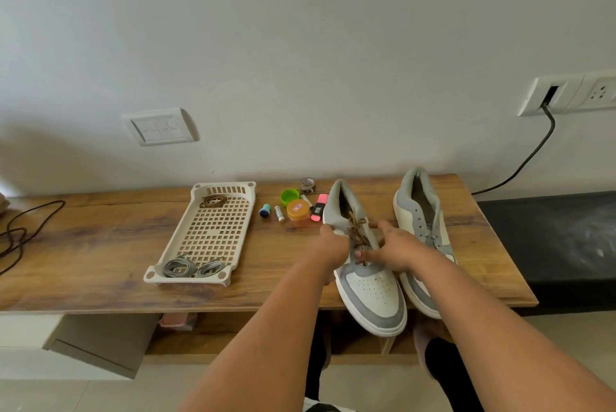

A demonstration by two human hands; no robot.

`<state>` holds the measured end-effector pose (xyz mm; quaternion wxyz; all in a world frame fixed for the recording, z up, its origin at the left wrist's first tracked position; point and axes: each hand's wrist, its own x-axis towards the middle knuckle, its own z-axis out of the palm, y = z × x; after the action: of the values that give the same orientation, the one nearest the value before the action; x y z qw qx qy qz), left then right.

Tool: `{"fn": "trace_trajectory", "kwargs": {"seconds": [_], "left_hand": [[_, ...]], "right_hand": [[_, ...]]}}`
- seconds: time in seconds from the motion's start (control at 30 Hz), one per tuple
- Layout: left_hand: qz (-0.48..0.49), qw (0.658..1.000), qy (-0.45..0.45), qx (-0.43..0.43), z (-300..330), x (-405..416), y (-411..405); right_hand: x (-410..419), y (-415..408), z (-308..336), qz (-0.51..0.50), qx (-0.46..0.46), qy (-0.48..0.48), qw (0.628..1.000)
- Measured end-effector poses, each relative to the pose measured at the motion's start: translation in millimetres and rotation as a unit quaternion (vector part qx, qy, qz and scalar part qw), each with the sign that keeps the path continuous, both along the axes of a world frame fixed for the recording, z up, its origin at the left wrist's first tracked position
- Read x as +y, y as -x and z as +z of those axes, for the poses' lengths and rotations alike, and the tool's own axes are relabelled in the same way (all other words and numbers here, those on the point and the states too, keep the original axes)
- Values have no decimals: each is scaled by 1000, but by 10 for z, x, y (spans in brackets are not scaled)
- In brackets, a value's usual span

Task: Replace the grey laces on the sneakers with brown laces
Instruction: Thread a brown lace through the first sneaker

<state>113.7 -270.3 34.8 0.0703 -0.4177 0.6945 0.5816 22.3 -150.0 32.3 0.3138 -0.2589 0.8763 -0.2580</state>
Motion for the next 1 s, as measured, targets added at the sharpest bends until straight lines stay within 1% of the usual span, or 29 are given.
{"fn": "trace_trajectory", "kwargs": {"seconds": [0.17, 0.3, 0.4, 0.63, 0.67, 0.7, 0.77, 0.8, 0.87, 1.0], "left_hand": [[-10, 999, -13, 47, 10, -7, 34], [-33, 997, 22, 64, -47, -32, 89], [-12, 995, 12, 97, -55, -70, 95], [-11, 997, 18, 70, -50, -79, 154], [-8, 997, 42, 68, -52, -79, 154], [-7, 994, 93, 65, -44, -90, 152], [-10, 974, 214, 68, -25, -113, 140], [-11, 964, 255, 74, -11, -122, 127], [-24, 957, 279, 80, 52, -123, 101], [-77, 961, 254, 83, 194, -148, 53]], "right_hand": [[-63, -40, -28, -45, 44, -5, 998], [-103, -10, -91, -62, 66, 18, 996], [-135, 27, -84, -62, 73, 19, 995], [-102, 45, -50, -61, 65, 12, 996], [-92, 38, -46, -64, 71, 16, 995], [-93, 32, -43, -72, 78, 30, 994], [-100, 22, -17, -113, 96, 76, 986], [-104, 17, 4, -137, 108, 96, 980], [-113, 20, 28, -154, 141, 117, 971], [-107, 9, 74, -140, 193, 158, 958]]}}
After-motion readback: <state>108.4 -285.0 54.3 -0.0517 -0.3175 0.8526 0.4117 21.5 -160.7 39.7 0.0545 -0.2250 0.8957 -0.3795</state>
